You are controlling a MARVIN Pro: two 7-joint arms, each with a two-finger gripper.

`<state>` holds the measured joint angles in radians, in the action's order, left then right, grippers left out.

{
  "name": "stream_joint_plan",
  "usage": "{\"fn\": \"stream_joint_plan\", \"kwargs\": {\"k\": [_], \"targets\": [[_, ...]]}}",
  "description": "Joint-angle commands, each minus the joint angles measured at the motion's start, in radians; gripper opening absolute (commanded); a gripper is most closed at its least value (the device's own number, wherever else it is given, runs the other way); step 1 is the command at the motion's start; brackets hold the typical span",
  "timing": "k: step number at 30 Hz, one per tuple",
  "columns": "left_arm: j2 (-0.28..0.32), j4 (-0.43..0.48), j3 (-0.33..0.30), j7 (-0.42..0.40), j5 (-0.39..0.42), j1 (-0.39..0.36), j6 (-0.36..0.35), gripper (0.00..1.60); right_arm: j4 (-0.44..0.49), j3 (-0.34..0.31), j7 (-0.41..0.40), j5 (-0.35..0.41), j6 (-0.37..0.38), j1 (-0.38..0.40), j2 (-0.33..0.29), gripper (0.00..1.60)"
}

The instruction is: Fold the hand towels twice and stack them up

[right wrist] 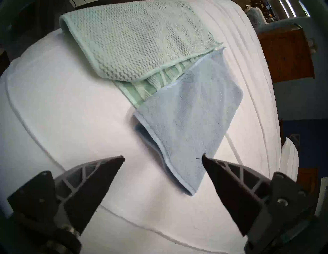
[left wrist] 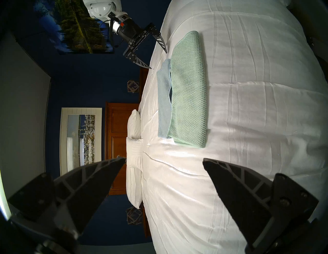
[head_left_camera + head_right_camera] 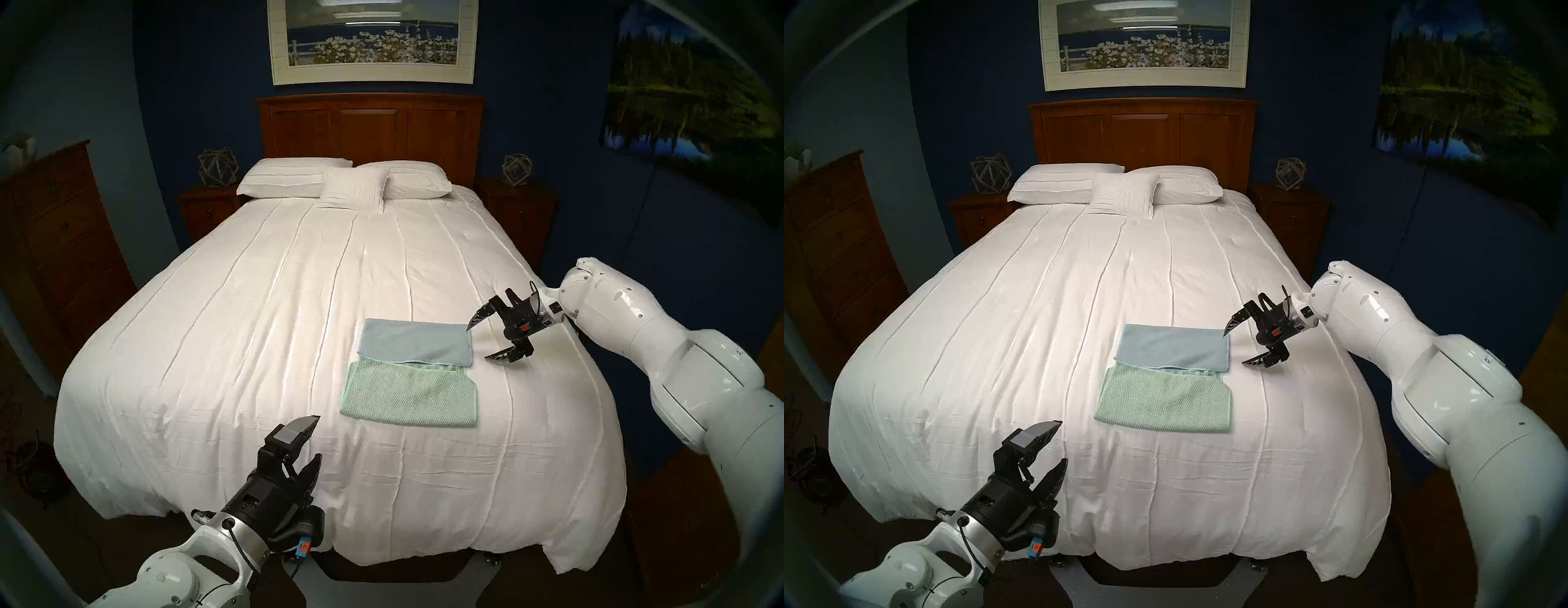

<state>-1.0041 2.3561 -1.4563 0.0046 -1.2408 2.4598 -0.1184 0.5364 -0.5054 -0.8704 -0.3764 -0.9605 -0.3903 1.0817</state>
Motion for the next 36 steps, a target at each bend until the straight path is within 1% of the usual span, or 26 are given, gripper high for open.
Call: {"fn": "stream_joint_plan", "kwargs": {"k": [1, 11, 18, 23, 24, 25, 26, 27, 29, 34, 35, 36], "targets": [[0.0, 0.018, 0.0, 0.005, 0.0, 0.001, 0.001, 1.6, -0.051, 0.015, -0.048, 0.007, 0.001, 0.073, 0.079, 1.6], [0.0, 0.019, -0.001, 0.005, 0.0, 0.001, 0.001, 1.6, -0.142, 0.036, -0.021, 0.004, 0.001, 0.094, 0.141, 1.6], [0.0, 0.019, -0.001, 0.005, 0.0, 0.001, 0.001, 1.6, -0.192, 0.049, -0.009, 0.001, 0.001, 0.099, 0.166, 1.6], [0.0, 0.019, -0.001, 0.005, 0.0, 0.001, 0.001, 1.6, -0.21, 0.061, 0.002, -0.006, 0.001, 0.099, 0.178, 1.6], [0.0, 0.019, -0.001, 0.005, 0.0, 0.001, 0.001, 1.6, -0.215, 0.063, 0.011, -0.008, 0.001, 0.1, 0.182, 1.57], [0.0, 0.019, -0.001, 0.005, 0.0, 0.001, 0.001, 1.6, -0.219, 0.064, 0.016, -0.01, 0.001, 0.102, 0.184, 1.49], [0.0, 0.019, -0.001, 0.005, 0.0, 0.001, 0.001, 1.6, -0.224, 0.063, 0.021, -0.008, 0.001, 0.103, 0.187, 1.46], [0.0, 0.019, -0.001, 0.005, 0.0, 0.001, 0.001, 1.6, -0.227, 0.064, 0.022, -0.008, 0.001, 0.106, 0.189, 1.39], [0.0, 0.019, -0.001, 0.005, 0.0, 0.001, 0.001, 1.6, -0.234, 0.066, 0.023, -0.01, 0.001, 0.111, 0.193, 1.31], [0.0, 0.018, -0.001, 0.005, 0.0, 0.001, 0.001, 1.6, -0.247, 0.077, 0.028, -0.016, 0.001, 0.115, 0.201, 1.19], [0.0, 0.018, -0.001, 0.005, 0.0, 0.001, 0.001, 1.6, -0.249, 0.079, 0.028, -0.018, 0.001, 0.114, 0.202, 0.9], [0.0, 0.018, -0.001, 0.005, 0.0, 0.001, 0.001, 1.6, -0.248, 0.086, 0.026, -0.024, 0.001, 0.115, 0.203, 0.75]]}}
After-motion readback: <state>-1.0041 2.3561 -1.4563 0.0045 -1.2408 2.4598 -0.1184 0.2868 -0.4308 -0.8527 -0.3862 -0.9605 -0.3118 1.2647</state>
